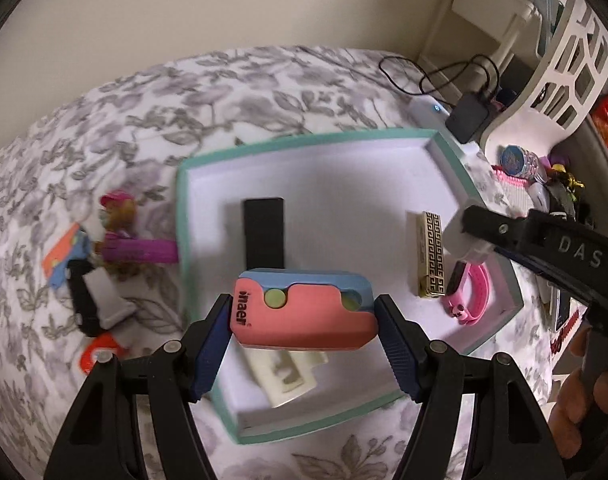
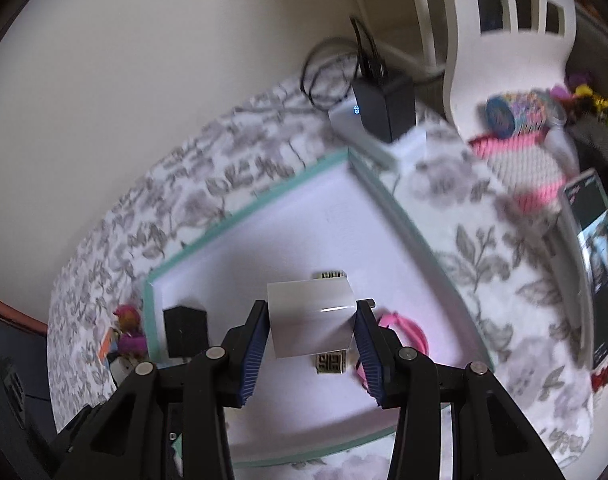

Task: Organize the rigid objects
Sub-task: 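Carry the pink box in the left tool while the right tool carries the white cylinder over the tray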

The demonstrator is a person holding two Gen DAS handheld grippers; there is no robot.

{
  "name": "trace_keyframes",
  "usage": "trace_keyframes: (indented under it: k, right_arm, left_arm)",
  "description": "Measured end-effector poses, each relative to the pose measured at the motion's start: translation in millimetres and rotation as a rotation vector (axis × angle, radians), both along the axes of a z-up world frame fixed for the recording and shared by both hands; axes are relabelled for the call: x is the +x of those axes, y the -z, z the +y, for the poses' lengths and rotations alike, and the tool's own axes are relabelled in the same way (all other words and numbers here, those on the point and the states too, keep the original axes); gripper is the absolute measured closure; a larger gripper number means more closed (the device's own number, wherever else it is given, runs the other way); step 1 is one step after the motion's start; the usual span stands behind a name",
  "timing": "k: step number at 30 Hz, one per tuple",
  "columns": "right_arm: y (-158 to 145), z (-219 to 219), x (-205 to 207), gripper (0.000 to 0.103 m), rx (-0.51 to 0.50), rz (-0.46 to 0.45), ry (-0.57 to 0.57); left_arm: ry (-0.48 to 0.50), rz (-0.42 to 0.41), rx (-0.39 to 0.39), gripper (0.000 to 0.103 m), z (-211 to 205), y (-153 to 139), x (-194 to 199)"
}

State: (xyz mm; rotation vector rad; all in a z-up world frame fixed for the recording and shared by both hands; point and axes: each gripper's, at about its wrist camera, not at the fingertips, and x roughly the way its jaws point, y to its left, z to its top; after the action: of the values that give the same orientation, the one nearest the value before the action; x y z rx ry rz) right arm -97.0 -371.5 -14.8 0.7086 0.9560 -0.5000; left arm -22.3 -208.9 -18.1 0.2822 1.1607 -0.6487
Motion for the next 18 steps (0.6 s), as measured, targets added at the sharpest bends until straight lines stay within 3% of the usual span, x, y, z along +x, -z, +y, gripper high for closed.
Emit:
trace_keyframes:
  k: [18]
  right_arm:
    - [17.2, 10.4, 8.8, 0.057, -0.007, 0.065, -0.06]
  left_arm:
    - [-0.005, 0.029, 0.025, 0.031, -7.9, 23.6, 1.1]
